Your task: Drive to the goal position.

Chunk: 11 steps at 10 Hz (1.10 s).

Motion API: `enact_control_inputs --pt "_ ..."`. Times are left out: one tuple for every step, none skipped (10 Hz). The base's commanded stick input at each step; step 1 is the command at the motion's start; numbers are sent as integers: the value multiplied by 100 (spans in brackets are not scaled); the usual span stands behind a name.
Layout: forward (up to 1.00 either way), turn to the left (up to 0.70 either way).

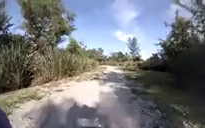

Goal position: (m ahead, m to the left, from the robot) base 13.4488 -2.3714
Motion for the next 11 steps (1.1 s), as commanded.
enact_control_inputs --pt "100 0" --pt "100 0" --pt "100 0" --pt "100 0" --pt "100 0" --pt "100 0" --pt "100 0" --pt "100 0" --pt "100 0" --pt "100 0" --pt "100 0"
